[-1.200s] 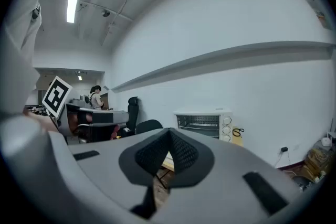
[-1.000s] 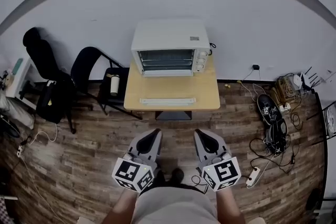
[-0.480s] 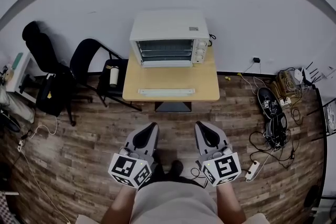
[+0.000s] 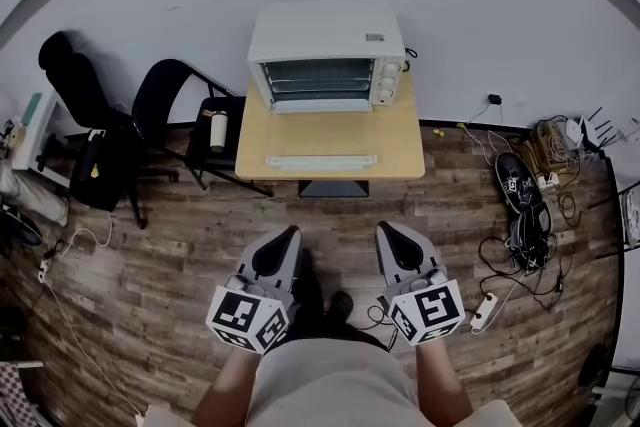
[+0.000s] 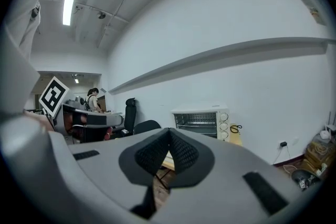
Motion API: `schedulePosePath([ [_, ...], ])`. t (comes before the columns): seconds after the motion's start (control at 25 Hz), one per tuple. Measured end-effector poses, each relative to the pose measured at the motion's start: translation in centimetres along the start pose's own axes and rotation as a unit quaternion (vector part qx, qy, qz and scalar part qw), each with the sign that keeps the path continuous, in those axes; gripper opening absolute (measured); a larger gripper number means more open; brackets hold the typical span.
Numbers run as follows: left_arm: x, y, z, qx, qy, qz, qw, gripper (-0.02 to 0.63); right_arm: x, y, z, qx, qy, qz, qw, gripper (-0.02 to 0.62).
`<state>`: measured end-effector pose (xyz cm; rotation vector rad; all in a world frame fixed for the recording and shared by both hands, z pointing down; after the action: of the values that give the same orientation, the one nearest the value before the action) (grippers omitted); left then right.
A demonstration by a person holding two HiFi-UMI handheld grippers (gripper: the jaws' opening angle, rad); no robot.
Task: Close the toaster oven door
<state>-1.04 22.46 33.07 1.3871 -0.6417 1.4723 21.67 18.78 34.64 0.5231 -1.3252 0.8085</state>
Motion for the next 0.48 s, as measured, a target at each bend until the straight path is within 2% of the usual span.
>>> schedulePosePath([
  [0.48,-0.4,5.5,4.6,0.019,0.016,0.016,0.9996,0.009,0.2,-0.4,6.9,0.009,0.041,-0.016,0.999,-0.002],
])
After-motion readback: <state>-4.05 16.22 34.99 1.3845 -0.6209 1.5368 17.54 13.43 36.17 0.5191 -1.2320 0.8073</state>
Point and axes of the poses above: the fingertips, and each gripper's own axes: z forward along the fingers, y to its left, x out of its underside, the point moved 9 cm from there along -z, backward along the fingers, and after that the axes turned 1 degree about -y, right-handed, at the moved point
